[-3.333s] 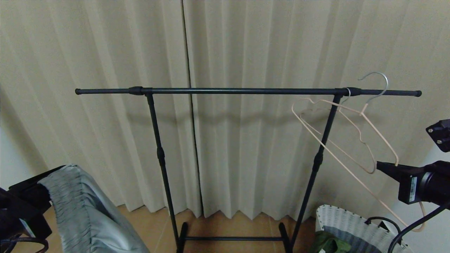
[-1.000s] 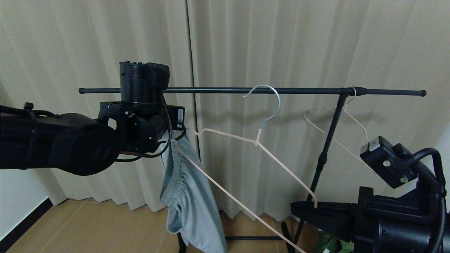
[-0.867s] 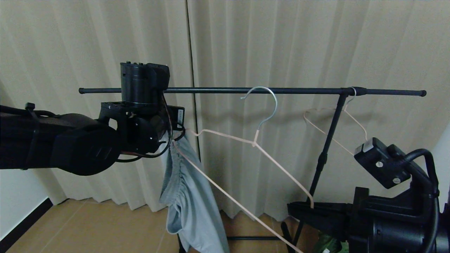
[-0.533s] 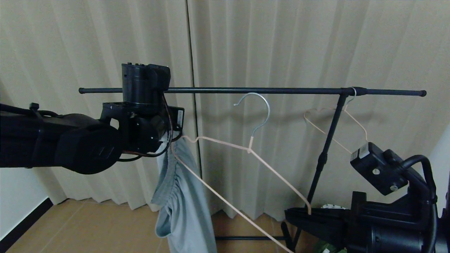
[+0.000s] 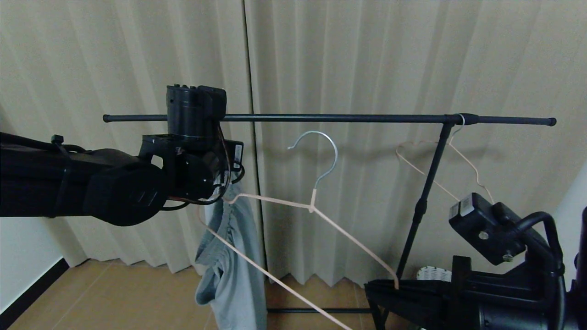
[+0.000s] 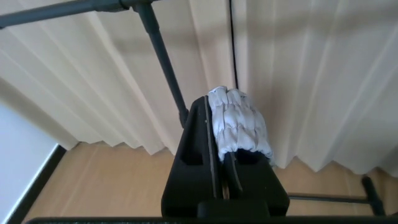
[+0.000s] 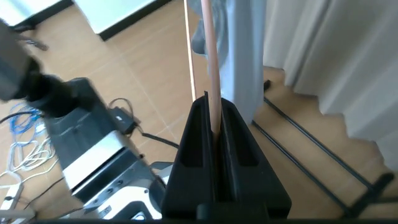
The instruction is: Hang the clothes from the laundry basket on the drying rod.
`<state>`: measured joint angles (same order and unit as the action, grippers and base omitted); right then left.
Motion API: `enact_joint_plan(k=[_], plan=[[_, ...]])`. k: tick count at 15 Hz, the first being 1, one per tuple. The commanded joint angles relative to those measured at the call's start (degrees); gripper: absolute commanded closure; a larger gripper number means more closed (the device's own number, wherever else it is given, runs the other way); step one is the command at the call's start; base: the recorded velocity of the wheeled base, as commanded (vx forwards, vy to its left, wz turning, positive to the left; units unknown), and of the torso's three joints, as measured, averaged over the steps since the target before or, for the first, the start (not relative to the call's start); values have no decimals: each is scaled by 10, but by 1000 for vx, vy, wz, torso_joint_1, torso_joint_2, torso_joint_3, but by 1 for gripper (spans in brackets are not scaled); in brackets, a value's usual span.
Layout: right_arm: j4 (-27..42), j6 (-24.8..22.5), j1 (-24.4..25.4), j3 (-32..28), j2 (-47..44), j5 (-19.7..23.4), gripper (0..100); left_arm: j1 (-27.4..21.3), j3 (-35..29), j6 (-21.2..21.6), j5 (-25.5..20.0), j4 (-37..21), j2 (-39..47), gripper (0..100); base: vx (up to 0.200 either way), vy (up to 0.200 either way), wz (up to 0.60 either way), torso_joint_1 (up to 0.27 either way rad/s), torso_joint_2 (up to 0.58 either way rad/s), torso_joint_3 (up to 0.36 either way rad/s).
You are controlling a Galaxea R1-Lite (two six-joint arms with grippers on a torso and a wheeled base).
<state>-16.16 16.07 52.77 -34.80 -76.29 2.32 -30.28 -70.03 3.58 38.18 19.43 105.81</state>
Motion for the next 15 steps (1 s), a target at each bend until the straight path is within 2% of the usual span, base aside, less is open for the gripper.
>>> enact_joint_plan(k=[1, 5, 7, 9, 15], plan=[[1, 0, -19, -4, -32, -3, 100, 0, 3, 8, 1, 0, -9, 100, 0, 0, 0, 0, 0, 0], [6, 0, -63, -18, -44, -4, 100, 4, 4, 35, 1, 0, -18, 100, 0, 0, 0, 0, 0, 0], [6, -1, -74, -24, -51, -30, 100, 4, 9, 44, 5, -1, -18, 100, 0, 0, 0, 0, 0, 0], [-1, 0, -75, -38, -69, -54, 100, 0, 16, 54, 10, -1, -19, 100, 0, 0, 0, 0, 0, 0], [-4, 4, -63, -46, -66, -48, 100, -3, 16, 59, 10, -1, -21, 100, 0, 0, 0, 0, 0, 0]])
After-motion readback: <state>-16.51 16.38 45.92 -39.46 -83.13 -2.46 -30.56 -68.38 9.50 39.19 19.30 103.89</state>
